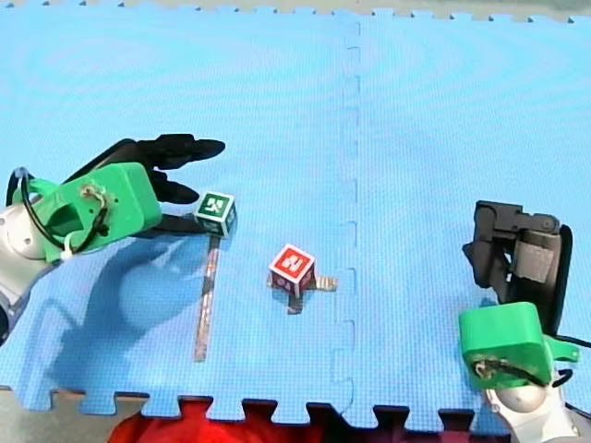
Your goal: Stack cube left
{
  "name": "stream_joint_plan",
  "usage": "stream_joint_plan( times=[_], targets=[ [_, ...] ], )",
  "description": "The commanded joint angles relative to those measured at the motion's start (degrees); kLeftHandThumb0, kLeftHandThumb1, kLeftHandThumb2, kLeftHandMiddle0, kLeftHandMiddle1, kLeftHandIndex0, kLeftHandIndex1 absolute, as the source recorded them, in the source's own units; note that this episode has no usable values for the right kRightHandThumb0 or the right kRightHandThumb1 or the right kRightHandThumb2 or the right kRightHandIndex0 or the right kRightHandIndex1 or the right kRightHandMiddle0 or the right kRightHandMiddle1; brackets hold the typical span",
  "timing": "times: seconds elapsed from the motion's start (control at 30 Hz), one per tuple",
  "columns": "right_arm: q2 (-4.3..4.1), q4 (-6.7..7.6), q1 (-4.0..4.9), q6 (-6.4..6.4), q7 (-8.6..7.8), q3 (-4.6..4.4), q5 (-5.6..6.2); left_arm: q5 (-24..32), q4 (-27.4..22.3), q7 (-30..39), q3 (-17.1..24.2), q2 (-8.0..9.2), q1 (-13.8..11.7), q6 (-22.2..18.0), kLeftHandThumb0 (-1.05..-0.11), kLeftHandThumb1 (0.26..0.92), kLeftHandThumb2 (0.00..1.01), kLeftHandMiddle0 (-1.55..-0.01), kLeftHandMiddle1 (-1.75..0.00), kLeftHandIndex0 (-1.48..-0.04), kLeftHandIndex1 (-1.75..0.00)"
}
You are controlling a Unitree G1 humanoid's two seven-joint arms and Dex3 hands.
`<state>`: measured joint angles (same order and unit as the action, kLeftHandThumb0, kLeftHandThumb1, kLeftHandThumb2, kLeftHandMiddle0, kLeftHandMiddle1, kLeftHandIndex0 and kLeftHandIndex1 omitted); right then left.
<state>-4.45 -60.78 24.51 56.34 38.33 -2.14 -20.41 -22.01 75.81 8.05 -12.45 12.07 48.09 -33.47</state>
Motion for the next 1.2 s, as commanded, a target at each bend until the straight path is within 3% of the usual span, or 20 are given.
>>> stream_joint_plan(
  times=[0.0, 0.23, 0.33, 0.37, 0.4, 0.43, 0.83, 0.87, 0.93, 1.0, 1.17],
  targets=[
    [-0.25, 0.55, -0.45, -0.39, 0.19, 0.18, 0.05, -0.52, 0.25, -0.51, -0.33, 0.22, -0.10, -0.32, -0.204, 0.703, 0.00, -0.78, -0.06, -0.38, 0.00],
    [-0.14, 1.65, -0.89, -1.09, 0.29, 0.23, -0.13, -3.12, 0.32, -3.20, -2.29, 0.49, 0.14, -0.18, -0.212, 0.704, 0.00, -0.81, -0.05, -0.38, 0.00],
    [0.04, 2.01, -0.98, -1.42, 0.33, 0.20, -0.17, -5.57, 0.37, -6.17, -4.12, 0.53, 0.56, 0.73, -0.222, 0.707, 0.00, -1.02, -0.16, -0.39, -0.01],
    [0.08, 2.14, -1.05, -1.51, 0.33, 0.20, -0.17, -6.22, 0.40, -7.06, -4.62, 0.43, 0.72, 1.07, -0.230, 0.709, 0.00, -1.01, -0.29, -0.43, -0.01],
    [0.13, 2.30, -1.13, -1.59, 0.33, 0.19, -0.18, -6.70, 0.44, -7.74, -4.99, 0.33, 0.84, 1.33, -0.236, 0.711, 0.00, -0.91, -0.54, -0.46, 0.00],
    [0.16, 2.52, -1.26, -1.66, 0.30, 0.20, -0.17, -7.09, 0.46, -8.37, -5.32, 0.25, 0.96, 1.58, -0.238, 0.712, 0.00, -0.87, -0.65, -0.48, 0.00],
    [0.39, 3.87, -2.12, -2.25, 0.73, 0.17, -0.56, -10.83, 0.51, -12.79, -8.85, 0.24, 2.11, 2.60, -0.297, 0.713, 0.00, -0.85, -0.70, -0.50, 0.00],
    [0.41, 3.91, -2.15, -2.28, 0.81, 0.17, -0.61, -11.08, 0.52, -12.93, -9.12, 0.16, 2.25, 2.66, -0.298, 0.713, 0.00, -0.86, -0.73, -0.51, 0.00],
    [0.45, 4.06, -2.23, -2.39, 1.01, 0.15, -0.75, -11.46, 0.53, -13.01, -9.52, 0.02, 2.53, 2.75, -0.300, 0.712, 0.00, -0.81, -1.01, -0.51, 0.00],
    [0.47, 4.27, -2.34, -2.53, 1.14, 0.16, -0.87, -11.61, 0.56, -12.82, -9.83, -0.01, 2.79, 2.72, -0.301, 0.712, 0.00, -0.78, -1.13, -0.51, 0.00],
    [0.44, 4.64, -2.49, -2.96, 1.41, 0.22, -1.15, -11.68, 0.72, -12.23, -10.31, 0.10, 3.07, 2.30, -0.306, 0.710, 0.00, -0.76, -1.24, -0.52, 0.00]
  ],
)
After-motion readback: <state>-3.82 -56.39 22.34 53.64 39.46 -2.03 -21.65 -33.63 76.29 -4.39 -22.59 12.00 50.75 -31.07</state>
